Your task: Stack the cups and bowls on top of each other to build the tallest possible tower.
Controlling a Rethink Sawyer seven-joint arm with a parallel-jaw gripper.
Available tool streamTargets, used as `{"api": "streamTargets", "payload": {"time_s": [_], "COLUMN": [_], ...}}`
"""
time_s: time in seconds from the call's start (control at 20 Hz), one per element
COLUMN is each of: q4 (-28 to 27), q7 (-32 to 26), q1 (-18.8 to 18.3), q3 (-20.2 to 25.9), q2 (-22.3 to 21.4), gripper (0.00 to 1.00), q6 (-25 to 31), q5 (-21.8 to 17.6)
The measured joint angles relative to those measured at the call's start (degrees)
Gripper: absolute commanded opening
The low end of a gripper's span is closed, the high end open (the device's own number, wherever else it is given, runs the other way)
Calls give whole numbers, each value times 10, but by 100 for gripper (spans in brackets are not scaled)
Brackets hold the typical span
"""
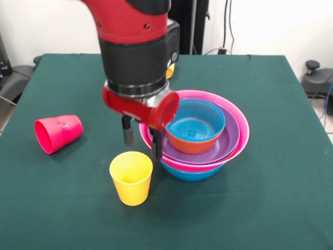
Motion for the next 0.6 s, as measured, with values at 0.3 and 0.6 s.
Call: {"api": "streamTargets", "payload": {"time_s": [0.3,0.6], "q4": [-107,-160], "q7": [0,0], "q1": [0,0], "q3": [15,27], "q2": [56,87], "gripper": [100,100], "q6": [73,112], "q5": [-9,-12]}}
